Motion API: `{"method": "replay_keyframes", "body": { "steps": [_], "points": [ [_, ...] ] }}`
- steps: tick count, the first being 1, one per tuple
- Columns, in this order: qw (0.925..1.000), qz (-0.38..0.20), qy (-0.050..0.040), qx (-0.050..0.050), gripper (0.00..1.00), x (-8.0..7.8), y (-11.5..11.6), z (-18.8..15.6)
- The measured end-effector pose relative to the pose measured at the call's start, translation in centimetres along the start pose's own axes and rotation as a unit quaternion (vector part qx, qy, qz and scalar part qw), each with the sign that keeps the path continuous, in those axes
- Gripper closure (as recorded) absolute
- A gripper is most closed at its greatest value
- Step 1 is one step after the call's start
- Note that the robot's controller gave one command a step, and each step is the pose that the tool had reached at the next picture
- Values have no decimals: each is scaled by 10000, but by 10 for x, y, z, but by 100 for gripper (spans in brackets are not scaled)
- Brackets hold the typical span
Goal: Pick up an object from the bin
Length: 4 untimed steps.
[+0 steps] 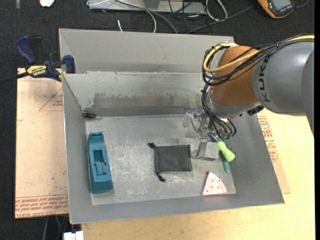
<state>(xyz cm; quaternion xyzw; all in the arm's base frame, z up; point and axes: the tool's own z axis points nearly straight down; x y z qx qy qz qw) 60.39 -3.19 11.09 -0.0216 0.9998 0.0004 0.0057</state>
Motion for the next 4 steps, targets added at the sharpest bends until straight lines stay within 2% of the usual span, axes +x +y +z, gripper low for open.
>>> {"method": "replay_keyframes", "body": {
  "steps": [1, 2, 3, 4],
  "points": [
    [9998, -192, 25, 6, 0, 33, 19, 8],
    [9936, 1127, -28, 0, 100, 67, 37, 36],
    [9936, 1126, -27, 1, 100, 67, 37, 36],
    [9952, 978, -7, 5, 100, 59, 42, -17]
  ]
}}
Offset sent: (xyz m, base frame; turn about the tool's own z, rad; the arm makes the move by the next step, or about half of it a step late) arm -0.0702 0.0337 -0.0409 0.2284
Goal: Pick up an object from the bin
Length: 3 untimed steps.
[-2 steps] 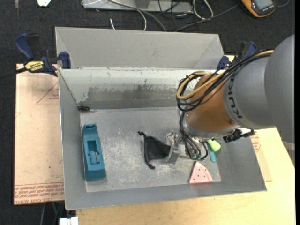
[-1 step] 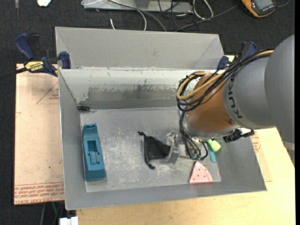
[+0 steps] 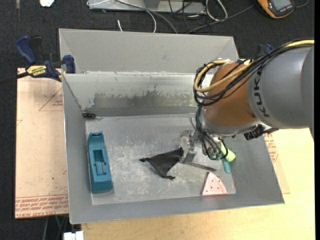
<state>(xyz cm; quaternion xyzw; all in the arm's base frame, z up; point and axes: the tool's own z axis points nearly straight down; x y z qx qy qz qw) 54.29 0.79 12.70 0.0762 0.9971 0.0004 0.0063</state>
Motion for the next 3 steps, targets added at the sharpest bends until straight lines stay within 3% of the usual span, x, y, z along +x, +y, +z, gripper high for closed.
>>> {"method": "replay_keyframes", "body": {
  "steps": [1, 2, 3],
  "points": [
    [9999, 123, 6, -2, 100, 12, 4, -62],
    [10000, -3, -31, -9, 100, 28, 45, 0],
    [10000, -13, 18, 5, 100, 29, 44, -22]
  ]
}}
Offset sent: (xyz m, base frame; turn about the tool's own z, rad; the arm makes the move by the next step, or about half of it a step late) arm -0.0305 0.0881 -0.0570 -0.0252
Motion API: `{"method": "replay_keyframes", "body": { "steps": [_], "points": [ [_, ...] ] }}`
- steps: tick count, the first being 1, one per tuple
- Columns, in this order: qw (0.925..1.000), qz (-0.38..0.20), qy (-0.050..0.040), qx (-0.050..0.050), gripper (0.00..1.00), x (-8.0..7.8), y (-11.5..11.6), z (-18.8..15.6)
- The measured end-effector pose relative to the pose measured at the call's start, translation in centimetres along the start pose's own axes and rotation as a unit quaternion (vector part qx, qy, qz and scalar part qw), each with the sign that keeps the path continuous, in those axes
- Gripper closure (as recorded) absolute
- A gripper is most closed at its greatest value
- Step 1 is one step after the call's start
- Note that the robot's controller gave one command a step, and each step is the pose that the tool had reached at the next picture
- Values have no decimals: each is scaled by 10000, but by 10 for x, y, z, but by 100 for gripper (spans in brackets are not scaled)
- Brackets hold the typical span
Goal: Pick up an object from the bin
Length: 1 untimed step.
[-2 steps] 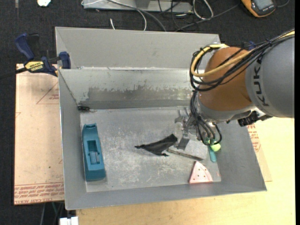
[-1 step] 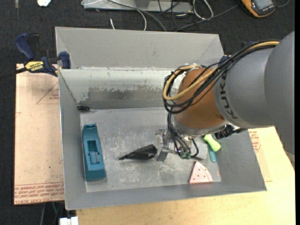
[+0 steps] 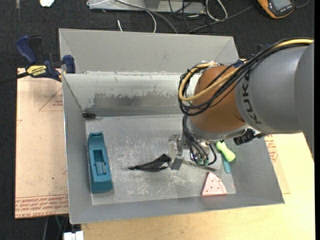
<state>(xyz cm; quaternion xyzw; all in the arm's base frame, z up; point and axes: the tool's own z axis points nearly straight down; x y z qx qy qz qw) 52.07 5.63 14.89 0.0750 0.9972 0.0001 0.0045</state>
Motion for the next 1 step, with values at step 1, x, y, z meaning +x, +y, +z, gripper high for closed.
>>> {"method": "replay_keyframes", "body": {
  "steps": [1],
  "points": [
    [9989, -472, -8, -7, 100, 8, 23, -77]
  ]
}}
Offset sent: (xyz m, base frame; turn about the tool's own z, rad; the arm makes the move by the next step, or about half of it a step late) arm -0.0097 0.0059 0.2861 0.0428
